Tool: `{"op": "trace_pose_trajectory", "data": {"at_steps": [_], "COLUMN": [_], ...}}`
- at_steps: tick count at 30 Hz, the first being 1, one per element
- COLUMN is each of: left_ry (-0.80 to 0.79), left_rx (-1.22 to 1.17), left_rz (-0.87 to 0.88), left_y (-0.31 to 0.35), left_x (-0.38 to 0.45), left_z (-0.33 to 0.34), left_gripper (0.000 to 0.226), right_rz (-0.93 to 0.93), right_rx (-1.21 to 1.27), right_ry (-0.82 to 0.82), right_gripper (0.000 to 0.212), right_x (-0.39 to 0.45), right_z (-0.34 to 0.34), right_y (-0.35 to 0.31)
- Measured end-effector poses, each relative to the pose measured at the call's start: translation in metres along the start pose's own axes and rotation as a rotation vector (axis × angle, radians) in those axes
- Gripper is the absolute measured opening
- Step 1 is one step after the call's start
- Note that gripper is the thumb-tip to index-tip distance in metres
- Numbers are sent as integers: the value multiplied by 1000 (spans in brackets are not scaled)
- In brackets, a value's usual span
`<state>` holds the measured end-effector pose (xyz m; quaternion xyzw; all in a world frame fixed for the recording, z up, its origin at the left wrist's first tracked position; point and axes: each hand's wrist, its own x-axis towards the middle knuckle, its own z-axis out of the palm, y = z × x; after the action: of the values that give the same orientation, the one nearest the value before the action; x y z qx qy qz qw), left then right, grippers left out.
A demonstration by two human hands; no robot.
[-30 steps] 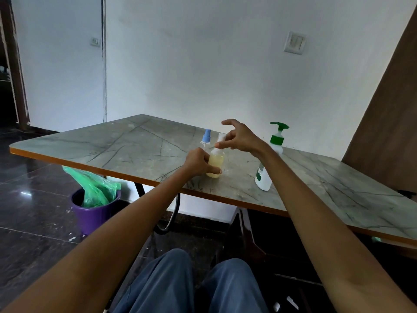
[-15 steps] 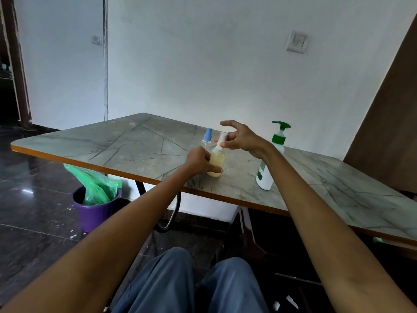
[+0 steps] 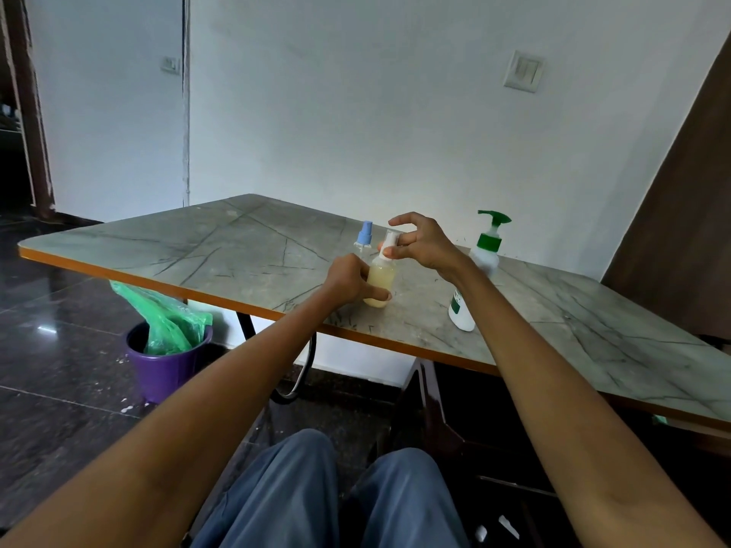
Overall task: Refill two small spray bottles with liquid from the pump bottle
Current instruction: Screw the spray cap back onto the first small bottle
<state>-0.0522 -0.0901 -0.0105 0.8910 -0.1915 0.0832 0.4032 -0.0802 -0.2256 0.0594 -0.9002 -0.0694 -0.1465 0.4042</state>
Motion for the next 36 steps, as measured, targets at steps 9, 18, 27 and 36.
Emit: {"op": "trace_pose_trajectory", "data": {"at_steps": [9,18,27,36], "left_ry": [-5,18,217,174], "left_rx": [-7,-78,-158,-118], "left_rz": [-7,-19,-59,-180], "left_y": [0,-4,-33,-79], "left_x": [2,0,-6,21], "left_z": [-1,-4,-47,-82], "left_gripper": [51,50,53,51], "right_rz": [-29,-28,-88,-96], "right_rx": [-3,46,139,119], "right_ry": [51,-23,-41,-27], "right_gripper": [48,48,46,41], "right_x": [1,-7,20,73], "right_z": [4,4,39,99], "right_y": [2,-11,-40,-48]}}
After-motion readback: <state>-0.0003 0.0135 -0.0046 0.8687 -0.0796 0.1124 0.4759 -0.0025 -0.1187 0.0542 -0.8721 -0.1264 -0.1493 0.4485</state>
